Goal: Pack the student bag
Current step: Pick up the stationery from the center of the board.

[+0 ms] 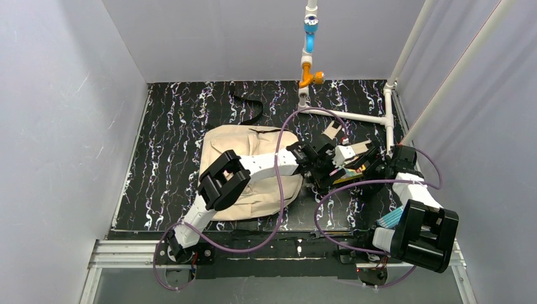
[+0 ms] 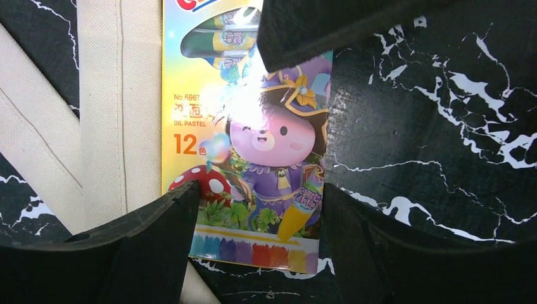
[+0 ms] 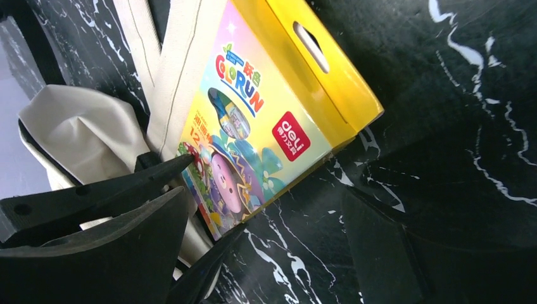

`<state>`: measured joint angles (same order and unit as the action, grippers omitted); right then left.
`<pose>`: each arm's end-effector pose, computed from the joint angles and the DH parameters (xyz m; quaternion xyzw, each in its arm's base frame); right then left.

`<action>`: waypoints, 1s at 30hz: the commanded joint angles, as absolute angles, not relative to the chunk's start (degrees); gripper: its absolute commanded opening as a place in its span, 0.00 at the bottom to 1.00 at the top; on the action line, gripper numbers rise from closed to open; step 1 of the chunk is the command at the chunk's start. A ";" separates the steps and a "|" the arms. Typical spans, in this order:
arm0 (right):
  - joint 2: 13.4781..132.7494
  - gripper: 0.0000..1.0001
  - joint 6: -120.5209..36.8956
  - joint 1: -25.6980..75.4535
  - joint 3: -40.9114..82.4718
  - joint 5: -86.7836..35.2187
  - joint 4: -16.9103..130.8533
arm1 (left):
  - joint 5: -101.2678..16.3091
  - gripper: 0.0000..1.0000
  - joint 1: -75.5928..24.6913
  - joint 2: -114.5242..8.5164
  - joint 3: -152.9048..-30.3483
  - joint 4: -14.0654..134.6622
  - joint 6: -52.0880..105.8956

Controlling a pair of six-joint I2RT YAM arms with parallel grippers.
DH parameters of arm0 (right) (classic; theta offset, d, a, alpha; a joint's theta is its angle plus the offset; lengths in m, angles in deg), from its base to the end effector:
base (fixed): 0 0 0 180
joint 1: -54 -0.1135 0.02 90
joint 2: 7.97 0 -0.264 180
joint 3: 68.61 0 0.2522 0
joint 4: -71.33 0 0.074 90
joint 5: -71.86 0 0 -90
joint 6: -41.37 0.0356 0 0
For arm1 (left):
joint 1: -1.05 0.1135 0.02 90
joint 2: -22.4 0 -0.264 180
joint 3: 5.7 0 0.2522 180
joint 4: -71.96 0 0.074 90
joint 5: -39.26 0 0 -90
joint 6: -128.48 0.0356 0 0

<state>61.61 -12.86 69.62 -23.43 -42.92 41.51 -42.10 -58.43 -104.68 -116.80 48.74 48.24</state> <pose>0.2156 -0.0448 0.1705 0.3436 0.8662 0.2535 0.2597 0.2525 -0.4388 0.1857 0.5383 0.7229 -0.2416 0.3595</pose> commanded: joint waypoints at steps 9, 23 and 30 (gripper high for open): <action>61.83 0.78 -1.08 69.91 -32.76 -50.41 64.95 | -37.36 0.65 -57.13 -103.27 -118.21 43.08 42.92; 60.44 0.01 14.03 69.91 -42.45 -48.62 92.16 | -32.75 0.77 -57.05 -100.45 -119.72 39.84 39.70; 48.79 0.01 -3.35 69.83 -23.81 -44.29 51.08 | -30.81 0.86 -53.00 -81.68 -113.76 34.14 27.36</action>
<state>55.34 7.12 69.75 -37.36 -47.22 69.58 -34.12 -56.29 -99.24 -117.74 39.12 36.61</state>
